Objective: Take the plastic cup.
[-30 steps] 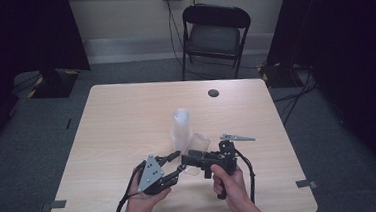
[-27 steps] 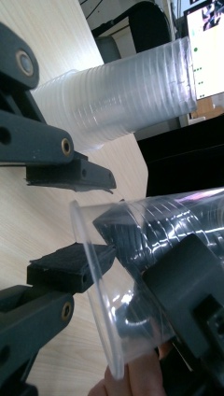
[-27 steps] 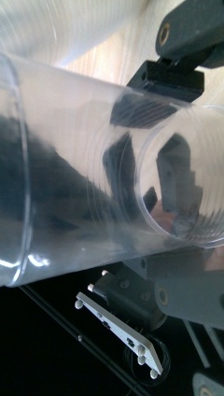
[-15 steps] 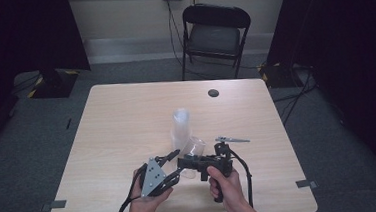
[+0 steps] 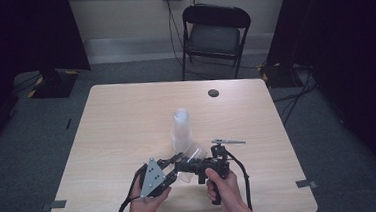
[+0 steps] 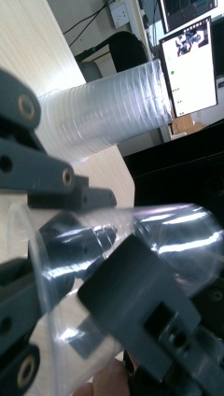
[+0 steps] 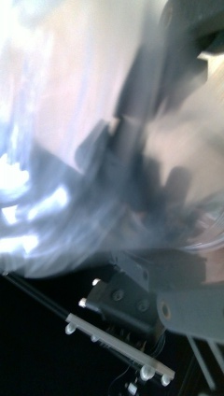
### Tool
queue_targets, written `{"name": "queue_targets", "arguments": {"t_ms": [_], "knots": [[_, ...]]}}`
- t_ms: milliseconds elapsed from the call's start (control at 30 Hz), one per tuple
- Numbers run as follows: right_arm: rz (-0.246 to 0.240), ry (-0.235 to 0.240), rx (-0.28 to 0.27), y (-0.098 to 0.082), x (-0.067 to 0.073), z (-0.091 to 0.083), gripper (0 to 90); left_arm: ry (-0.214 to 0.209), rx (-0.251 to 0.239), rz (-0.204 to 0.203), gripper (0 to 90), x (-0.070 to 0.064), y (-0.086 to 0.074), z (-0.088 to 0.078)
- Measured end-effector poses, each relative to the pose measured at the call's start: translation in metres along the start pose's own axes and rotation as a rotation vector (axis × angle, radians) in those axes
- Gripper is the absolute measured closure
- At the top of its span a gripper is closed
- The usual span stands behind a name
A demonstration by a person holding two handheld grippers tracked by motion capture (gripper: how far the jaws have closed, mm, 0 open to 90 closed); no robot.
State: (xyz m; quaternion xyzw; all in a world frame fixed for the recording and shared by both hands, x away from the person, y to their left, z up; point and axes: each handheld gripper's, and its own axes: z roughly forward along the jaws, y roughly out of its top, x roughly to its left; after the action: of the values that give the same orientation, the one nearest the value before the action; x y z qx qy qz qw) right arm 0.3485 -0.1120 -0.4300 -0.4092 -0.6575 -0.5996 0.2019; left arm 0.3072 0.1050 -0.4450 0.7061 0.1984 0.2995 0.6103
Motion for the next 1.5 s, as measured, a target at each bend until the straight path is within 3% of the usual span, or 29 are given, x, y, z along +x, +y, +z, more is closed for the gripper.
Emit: {"name": "queue_targets", "arguments": {"t_ms": [133, 367, 667, 1133, 1233, 1500], "knots": [[-0.008, -0.025, -0.002, 0.0, 0.0, 0.001, 19.1, -0.004, -0.001, -0.031, 85.4, 0.001, -0.001, -0.001], [-0.012, -0.037, -0.017, 0.001, -0.001, -0.003, 13.2, -0.005, -0.004, -0.058, 86.8, 0.004, -0.001, -0.001], [-0.063, -0.065, -0.036, 0.004, 0.001, -0.009, 13.2, 0.01, -0.012, -0.092, 86.7, 0.015, -0.003, -0.004], [-0.129, -0.109, -0.031, 0.006, 0.002, -0.014, 15.1, 0.0, 0.018, -0.22, 88.1, 0.034, -0.003, -0.013], [-0.15, -0.138, -0.034, 0.006, 0.001, -0.016, 17.9, -0.01, 0.037, -0.269, 88.6, 0.039, -0.004, -0.015], [-0.208, -0.2, -0.049, 0.008, -0.001, -0.022, 22.2, -0.041, 0.083, -0.309, 88.2, 0.046, -0.004, -0.016]]}}
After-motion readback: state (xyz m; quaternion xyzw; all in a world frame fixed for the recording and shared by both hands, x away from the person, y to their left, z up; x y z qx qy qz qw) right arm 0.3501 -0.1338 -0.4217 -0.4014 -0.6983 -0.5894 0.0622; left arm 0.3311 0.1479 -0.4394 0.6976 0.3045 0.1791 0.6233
